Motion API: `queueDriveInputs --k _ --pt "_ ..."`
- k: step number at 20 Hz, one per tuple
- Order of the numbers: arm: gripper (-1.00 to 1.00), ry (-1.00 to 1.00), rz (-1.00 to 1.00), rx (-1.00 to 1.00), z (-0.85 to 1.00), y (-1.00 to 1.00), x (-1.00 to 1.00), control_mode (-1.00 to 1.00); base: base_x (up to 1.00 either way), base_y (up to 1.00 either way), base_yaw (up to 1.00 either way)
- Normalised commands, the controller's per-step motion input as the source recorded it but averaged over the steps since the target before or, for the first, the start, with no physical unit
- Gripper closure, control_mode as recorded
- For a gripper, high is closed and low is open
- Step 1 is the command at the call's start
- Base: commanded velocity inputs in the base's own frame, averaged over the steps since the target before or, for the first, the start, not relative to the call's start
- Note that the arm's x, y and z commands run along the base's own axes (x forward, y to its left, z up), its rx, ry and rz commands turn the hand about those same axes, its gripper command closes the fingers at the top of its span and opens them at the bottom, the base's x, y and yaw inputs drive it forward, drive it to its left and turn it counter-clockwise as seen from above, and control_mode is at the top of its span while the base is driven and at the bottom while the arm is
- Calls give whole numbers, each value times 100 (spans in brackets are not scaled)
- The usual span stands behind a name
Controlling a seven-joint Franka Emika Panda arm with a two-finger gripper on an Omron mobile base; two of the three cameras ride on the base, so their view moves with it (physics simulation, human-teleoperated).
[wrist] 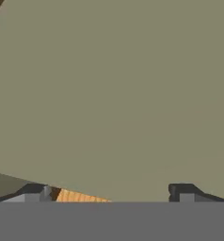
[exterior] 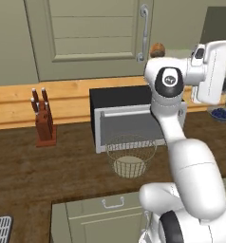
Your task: Open the cabinet, pick up the bread from the cabinet and place it in the basket. Then move the basket to the dining counter.
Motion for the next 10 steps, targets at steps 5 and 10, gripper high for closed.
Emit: queueDriveInputs --k 5,10 --pt "-100 -5 -24 22 15 -100 -25 -100 0 0 0" --pt "-100 -14 -5 40 6 -100 -38 -100 0 0 0"
